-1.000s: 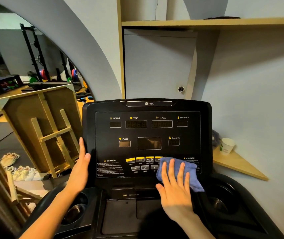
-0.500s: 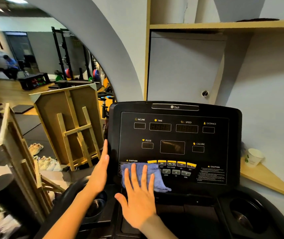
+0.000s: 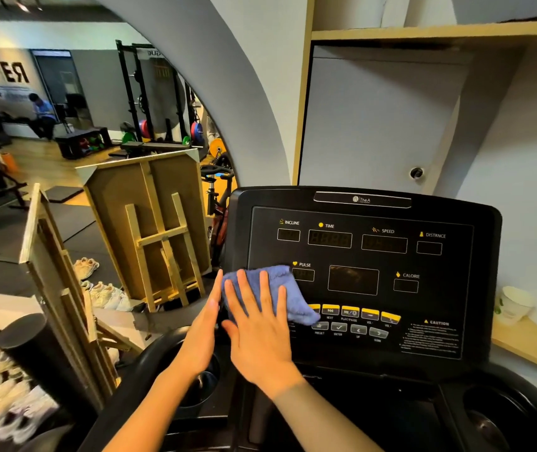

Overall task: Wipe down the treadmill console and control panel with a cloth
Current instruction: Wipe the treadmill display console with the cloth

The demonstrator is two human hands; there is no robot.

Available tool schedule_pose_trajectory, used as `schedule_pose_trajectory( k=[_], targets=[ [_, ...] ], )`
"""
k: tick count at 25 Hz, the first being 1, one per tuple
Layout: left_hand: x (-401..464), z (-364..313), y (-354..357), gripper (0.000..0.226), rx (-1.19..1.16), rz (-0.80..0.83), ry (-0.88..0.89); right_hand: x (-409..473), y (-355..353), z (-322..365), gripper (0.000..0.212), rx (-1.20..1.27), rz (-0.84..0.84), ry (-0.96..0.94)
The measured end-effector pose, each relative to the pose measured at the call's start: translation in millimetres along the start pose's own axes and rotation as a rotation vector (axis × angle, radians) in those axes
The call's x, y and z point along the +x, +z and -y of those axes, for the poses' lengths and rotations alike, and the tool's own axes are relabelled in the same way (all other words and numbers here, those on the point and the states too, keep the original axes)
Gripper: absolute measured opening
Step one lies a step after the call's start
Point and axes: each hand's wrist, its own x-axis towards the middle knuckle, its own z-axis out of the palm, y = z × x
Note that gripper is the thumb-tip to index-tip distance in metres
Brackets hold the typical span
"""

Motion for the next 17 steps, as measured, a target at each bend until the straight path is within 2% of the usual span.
schedule_pose_trajectory(
  k=[3,6,10,14,17],
  targets=[
    [0,1,-1,0.071,0.031,0.009,0.001,39,-17,-8,0.067,0.013,-0.056,-0.013],
    [1,2,-3,0.074,0.013,0.007,-0.045,84,-37,-21,0.065,-0.001,-0.112,-0.006],
    [2,-2,-1,0.064,-0.086,0.003,-0.085,121,-58,-41,0.068,-0.062,-0.192,-0.029],
    [2,-3,-2,0.087,-0.077,0.013,-0.094,124,-62,-52,0.071,-0.086,-0.215,-0.071],
    [3,-2,-1,0.064,-0.047,-0.008,-0.082,122,-67,-64,0.07,-0.095,-0.227,-0.063]
  ],
)
